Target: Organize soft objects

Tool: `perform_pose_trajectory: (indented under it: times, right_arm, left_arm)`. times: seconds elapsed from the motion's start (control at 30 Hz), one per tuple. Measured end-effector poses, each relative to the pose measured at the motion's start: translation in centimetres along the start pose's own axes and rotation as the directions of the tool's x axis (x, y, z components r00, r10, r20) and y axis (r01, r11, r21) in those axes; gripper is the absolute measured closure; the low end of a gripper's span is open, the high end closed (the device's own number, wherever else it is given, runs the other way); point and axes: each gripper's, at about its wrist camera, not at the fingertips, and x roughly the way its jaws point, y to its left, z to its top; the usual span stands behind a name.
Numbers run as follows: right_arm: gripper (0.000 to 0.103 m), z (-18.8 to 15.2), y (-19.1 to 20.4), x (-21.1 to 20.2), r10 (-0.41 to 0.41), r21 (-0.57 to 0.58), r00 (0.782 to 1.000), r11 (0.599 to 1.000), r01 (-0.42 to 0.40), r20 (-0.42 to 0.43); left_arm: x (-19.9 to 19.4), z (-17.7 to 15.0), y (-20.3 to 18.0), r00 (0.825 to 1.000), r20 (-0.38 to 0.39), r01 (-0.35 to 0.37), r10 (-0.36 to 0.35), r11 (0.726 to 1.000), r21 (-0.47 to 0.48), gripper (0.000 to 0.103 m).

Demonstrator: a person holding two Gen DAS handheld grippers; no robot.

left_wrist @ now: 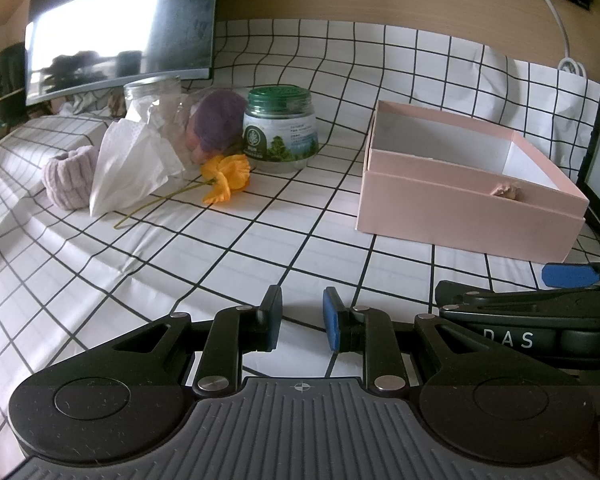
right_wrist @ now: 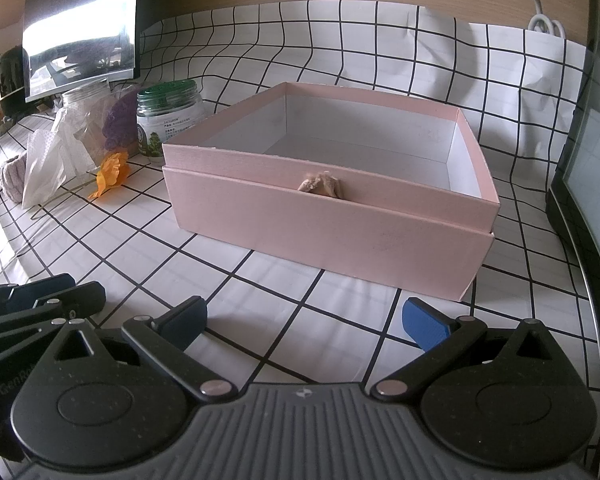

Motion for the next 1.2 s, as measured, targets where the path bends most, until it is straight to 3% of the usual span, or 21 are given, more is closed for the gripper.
perform_pose_trajectory:
  times: [0.33,0.43,0.6,0.67,0.77,0.87,0.93,1.0,1.1,1.2]
  right_arm:
    - [0.000,0.0,-0.4,-0.3,0.003,-0.001,1.000,1.000,-0.003,-0.010]
    - [0.000,0.7,-0.6,-0.5,0.004,0.006,0.997,1.000,-0.004,-0.083]
    - [0.000,1.1,0.6,0.0,-0.057,0.050,0.987,0.997,0.065,-0.150]
    - [0.000,2.0,0.9,0.1,-0.067,0.065,0.974,0.994,0.083,-0.216]
    - [0.012,4.2,2.2,0.5,-0.030,0.105,0.949,0.992,0.066,-0.314]
    - [0.012,7.5,5.3,-0.9,-0.029,0.144,0.979,0.988,0.059,-0.204]
    - [0.012,10.5,7.9,-1.5,-0.033,0.138,0.995,0.989,0.046,-0.097]
    - [0.012,13.9,10.9,-2.4,-0.053,0.151,0.998,0.987,0.047,0.036]
    - [0.012,18.5,14.9,-2.9,-0.026,0.118,0.987,0.993,0.007,0.159]
    - [0.012,21.8,17.7,-2.0,0.071,0.087,0.988,0.993,-0.084,0.138]
  left_arm:
    - [0.3,0.3,0.4,1.000,0.001,0.010,-0.010,1.000,-0.012,0.078]
    - [0.1,0.2,0.9,0.999,0.006,0.031,-0.031,0.999,-0.038,0.078]
    - [0.1,0.6,3.1,0.990,-0.005,0.142,-0.143,0.987,-0.075,0.079]
    - [0.1,1.6,5.1,0.985,0.012,0.171,-0.171,0.979,-0.107,0.079]
    - [-0.5,4.6,9.3,0.978,0.094,0.194,-0.185,0.976,-0.099,0.079]
    - [-0.8,8.8,15.6,0.969,0.151,0.208,-0.194,0.974,-0.087,0.079]
    - [-0.2,11.1,19.4,0.971,0.121,0.218,-0.206,0.971,-0.099,0.079]
    - [1.2,13.6,23.7,0.962,0.048,0.274,-0.270,0.957,-0.099,0.079]
    - [3.2,16.5,27.9,0.936,-0.076,0.346,-0.343,0.937,0.046,0.079]
    - [4.7,18.5,31.2,0.919,-0.138,0.391,-0.370,0.900,0.193,0.079]
